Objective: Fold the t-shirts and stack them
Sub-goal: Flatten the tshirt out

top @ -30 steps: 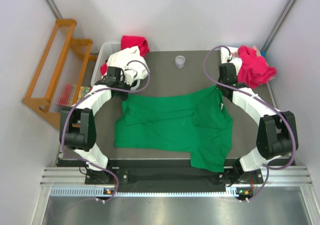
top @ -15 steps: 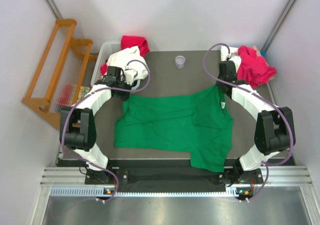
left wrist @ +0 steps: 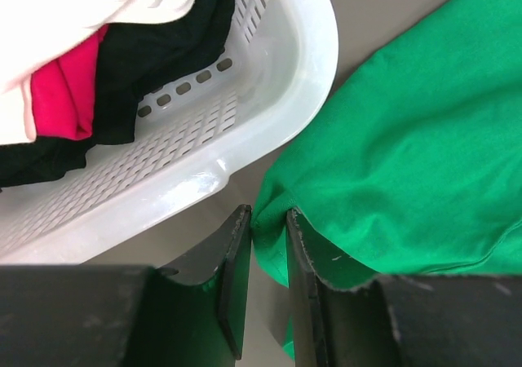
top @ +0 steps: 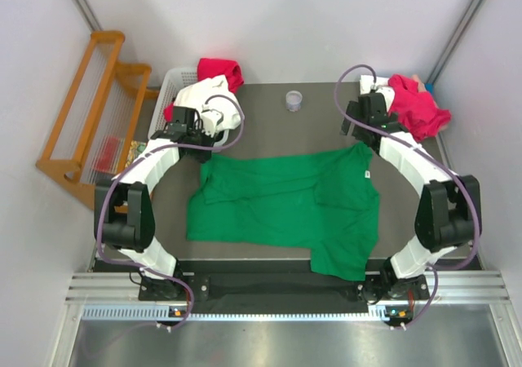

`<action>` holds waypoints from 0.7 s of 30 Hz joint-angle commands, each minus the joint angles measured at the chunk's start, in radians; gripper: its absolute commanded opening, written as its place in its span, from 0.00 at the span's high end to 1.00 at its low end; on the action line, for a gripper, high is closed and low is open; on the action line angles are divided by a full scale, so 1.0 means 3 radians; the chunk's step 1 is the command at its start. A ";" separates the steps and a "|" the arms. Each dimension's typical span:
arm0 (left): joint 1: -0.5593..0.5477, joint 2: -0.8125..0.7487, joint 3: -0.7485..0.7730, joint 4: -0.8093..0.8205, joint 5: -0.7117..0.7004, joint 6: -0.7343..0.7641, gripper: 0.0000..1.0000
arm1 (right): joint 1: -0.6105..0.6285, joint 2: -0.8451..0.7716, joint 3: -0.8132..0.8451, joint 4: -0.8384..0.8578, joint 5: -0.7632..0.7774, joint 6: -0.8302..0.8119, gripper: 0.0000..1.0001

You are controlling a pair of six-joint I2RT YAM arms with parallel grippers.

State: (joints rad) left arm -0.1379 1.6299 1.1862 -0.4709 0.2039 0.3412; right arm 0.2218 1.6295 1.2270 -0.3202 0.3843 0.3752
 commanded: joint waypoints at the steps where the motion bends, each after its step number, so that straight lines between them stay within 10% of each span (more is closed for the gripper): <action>1: -0.0001 -0.0125 0.0055 0.0010 0.0082 -0.0043 0.71 | 0.0140 -0.0446 -0.0182 -0.0236 -0.0554 0.0171 0.00; 21: -0.0077 -0.0335 -0.0042 0.0102 -0.0122 -0.0069 0.64 | 0.0856 -0.0860 -0.1456 0.0034 -0.0949 0.0569 0.00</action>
State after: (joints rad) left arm -0.1574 1.5967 1.1858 -0.4805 0.2195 0.3264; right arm 0.4458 1.4071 0.8219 -0.3717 0.1238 0.4816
